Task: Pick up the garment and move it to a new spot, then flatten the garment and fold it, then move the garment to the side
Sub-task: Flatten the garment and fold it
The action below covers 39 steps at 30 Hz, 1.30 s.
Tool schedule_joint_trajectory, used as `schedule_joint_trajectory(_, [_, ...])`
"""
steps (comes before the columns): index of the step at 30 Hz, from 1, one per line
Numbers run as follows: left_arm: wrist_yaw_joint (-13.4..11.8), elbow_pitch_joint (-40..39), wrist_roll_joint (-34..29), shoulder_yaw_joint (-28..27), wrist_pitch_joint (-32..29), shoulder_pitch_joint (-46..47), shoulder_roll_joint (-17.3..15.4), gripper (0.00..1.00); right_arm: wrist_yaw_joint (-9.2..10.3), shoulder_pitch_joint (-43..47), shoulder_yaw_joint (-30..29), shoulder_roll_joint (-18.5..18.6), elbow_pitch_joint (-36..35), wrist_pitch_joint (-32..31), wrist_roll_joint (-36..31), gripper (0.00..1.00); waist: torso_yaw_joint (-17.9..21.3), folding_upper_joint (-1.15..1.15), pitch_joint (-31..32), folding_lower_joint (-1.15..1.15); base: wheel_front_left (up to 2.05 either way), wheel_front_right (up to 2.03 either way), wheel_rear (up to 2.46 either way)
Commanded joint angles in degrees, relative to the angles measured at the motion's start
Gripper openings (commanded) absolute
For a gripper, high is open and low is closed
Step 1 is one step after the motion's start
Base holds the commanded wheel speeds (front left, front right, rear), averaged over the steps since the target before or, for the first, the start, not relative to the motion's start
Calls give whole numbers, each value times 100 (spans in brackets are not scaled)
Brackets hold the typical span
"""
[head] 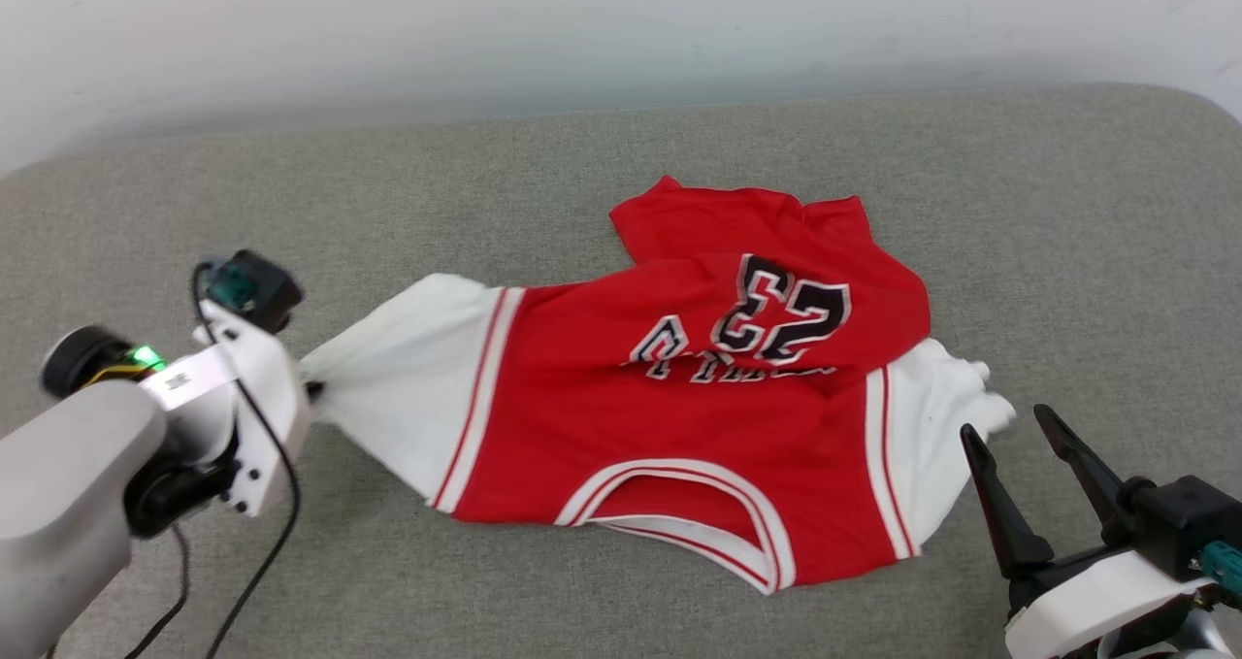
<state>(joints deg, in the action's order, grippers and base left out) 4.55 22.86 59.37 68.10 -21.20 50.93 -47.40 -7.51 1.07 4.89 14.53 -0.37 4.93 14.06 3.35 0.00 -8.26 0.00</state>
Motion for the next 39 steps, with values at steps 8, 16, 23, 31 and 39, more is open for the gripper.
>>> schedule_joint_trajectory(8, [-318, 578, 349, -75, 69, -605, -425, 0, 4, 100, -128, 74, 64, -62, 10, 100, 28, 0, -52, 0, 0, 0, 0])
schedule_joint_trajectory(16, [-422, 1220, 632, -117, 233, -1027, -378, 0, 4, 88, -247, 100, 112, -118, -22, 100, 96, 0, -149, 0, 0, 0, 0])
schedule_joint_trajectory(23, [-510, 1641, 533, -168, 1008, -1222, 27, 100, 4, 12, -308, 202, 88, -207, 27, 100, 54, 0, 6, 0, 0, 0, 0])
schedule_joint_trajectory(31, [-868, 1752, 32, -237, 2464, -1287, 287, 100, 4, -148, -418, 640, -222, -518, 160, 100, -144, 0, 371, 0, 0, 0, 0])
schedule_joint_trajectory(39, [-1656, 1130, -265, -582, 3554, -1485, 433, 100, 4, -505, -239, 1490, -615, -1409, 520, 100, -410, 0, 519, 0, 0, 0, 0])
